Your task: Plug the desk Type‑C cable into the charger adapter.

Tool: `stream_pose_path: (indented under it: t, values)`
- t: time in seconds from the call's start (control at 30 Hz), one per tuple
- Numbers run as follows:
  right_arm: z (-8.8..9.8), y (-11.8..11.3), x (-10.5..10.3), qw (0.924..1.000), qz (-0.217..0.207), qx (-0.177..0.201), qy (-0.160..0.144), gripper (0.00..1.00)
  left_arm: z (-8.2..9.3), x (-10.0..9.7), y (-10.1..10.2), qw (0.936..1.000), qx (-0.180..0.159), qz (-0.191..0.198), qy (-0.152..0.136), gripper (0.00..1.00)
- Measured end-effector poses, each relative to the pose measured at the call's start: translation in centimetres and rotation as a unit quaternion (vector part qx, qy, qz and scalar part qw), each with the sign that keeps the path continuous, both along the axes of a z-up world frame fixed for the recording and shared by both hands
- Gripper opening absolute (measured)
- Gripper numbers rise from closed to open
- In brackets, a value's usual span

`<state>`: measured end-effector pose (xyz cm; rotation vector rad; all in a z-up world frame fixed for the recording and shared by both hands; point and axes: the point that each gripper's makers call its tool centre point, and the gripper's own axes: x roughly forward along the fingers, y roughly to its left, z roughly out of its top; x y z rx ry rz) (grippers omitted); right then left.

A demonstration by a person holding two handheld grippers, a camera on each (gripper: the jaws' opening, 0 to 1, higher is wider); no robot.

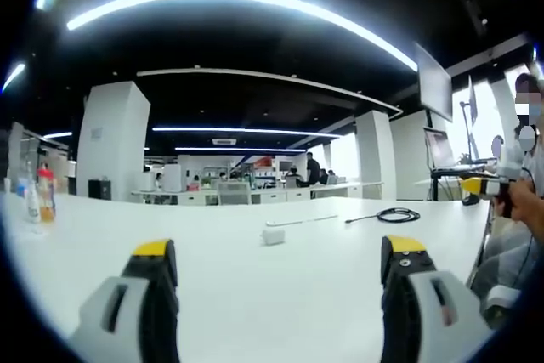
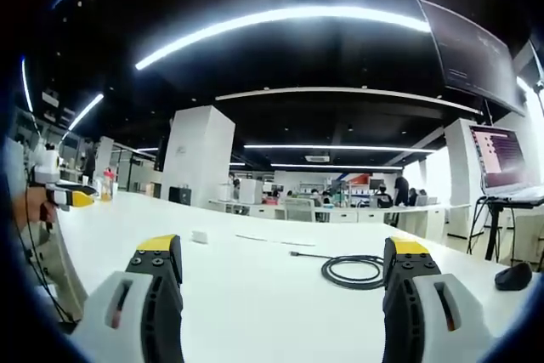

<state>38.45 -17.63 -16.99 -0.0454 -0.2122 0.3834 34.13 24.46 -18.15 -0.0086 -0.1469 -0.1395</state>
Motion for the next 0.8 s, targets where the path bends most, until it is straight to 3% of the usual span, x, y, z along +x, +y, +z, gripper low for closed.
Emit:
stream_pose_path:
  t: [0.27,0.5,0.8]
  values:
    - [-0.7,0.5,0.1,0.9999,0.006,0.0,0.009,1.0,-0.5,-0.1,0.2,1.0,-0.004,0.003,0.007,1.0]
    - [-0.6,0.8,0.1,0.9999,0.008,-0.002,0.007,1.0,0.1,-0.7,0.7,0.9999,-0.007,0.011,-0.01,1.0]
    - [-0.7,1.0,0.1,0.9999,0.009,-0.002,0.01,1.0,-0.5,-0.8,0.8,0.9999,-0.01,0.012,0.001,1.0]
